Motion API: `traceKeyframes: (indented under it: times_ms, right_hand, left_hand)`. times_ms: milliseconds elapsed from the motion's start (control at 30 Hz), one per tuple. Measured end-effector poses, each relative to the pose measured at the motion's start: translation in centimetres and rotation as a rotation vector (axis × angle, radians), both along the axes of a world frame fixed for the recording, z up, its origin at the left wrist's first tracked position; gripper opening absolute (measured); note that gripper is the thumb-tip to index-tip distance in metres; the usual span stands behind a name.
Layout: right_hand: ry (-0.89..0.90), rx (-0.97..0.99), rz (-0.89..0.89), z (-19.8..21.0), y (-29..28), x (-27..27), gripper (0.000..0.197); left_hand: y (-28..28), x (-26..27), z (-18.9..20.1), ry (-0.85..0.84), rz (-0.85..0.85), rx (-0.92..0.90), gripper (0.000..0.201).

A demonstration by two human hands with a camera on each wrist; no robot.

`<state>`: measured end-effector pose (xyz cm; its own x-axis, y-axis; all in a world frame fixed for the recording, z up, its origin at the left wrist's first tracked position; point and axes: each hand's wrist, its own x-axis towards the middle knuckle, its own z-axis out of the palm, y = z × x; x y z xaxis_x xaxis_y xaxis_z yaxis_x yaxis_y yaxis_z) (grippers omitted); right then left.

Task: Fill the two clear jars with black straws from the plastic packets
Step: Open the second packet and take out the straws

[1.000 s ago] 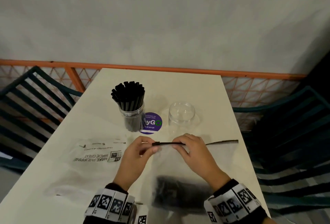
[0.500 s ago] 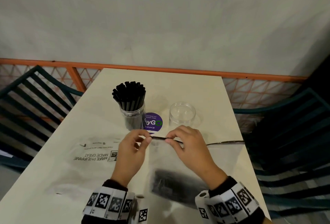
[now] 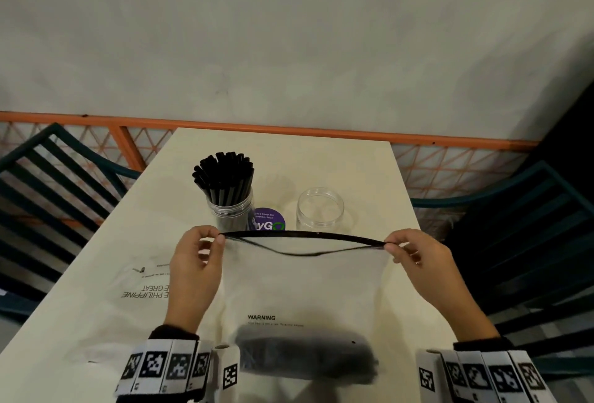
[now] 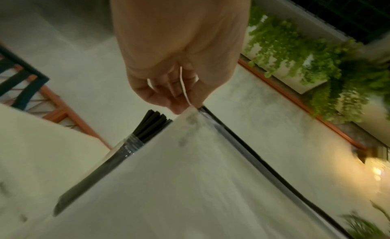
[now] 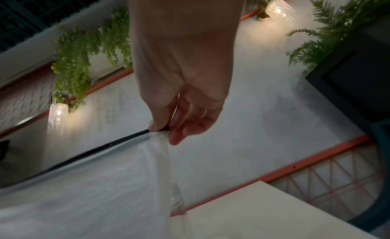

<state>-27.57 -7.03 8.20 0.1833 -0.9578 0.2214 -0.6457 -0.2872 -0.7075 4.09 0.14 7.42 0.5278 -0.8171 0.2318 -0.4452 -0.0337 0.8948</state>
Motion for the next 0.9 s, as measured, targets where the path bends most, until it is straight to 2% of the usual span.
traceKeyframes:
  times_ms: [33,100,233,300,400,500,567,667,767,833,900]
  right_hand:
    - [-0.035,0.030,0.017,0.2,0.3,0.3,0.023]
    - [-0.091,0.053,0.045,0.3,0.9,0.9,0.028]
    - [-0.112,-0.021,0.089,0.4,1.7,1.4,0.032]
    - [-0.122,-0.044,0.092,0.4,1.8,1.3,0.033]
    - [-0.131,-0.074,0.106,0.8,1.9,0.8,0.035]
    - [-0.112,-0.081,0.115,0.9,2.1,0.4,0.036]
    - [-0.120,-0.076,0.110,0.7,2.2,0.5,0.035]
    - [-0.150,-0.067,0.103,0.6,2.3,0.9,0.032]
    - [-0.168,-0.068,0.082,0.6,2.2,0.8,0.031]
    - [-0.174,-0.076,0.024,0.5,2.1,0.4,0.027]
    - [-0.158,-0.048,-0.044,0.4,2.0,0.3,0.019]
  left_hand:
    - [0.0,-0.5,0.5,-0.126,0.003,0.002,0.010]
    - [0.1,-1.8,1.4,-0.384,-0.034,-0.019,0.021]
    - [-0.4,-6.0,2.1,-0.592,-0.220,-0.014,0.024]
    - [-1.0,-7.0,1.1,-0.632,-0.271,0.052,0.033]
    - [-1.7,-6.6,0.2,-0.619,-0.192,0.137,0.042]
    - [-1.7,-5.5,0.8,-0.544,-0.065,0.033,0.028]
    - [-1.7,-5.4,1.4,-0.594,-0.110,0.000,0.021]
    - [-1.5,-5.6,1.2,-0.658,-0.167,0.097,0.027]
    - [-1.1,-4.8,1.0,-0.745,-0.110,0.186,0.008]
    - [-0.7,-3.9,1.0,-0.769,-0.035,0.328,0.027]
    - [-0.5,-3.4,1.2,-0.686,0.031,0.367,0.035]
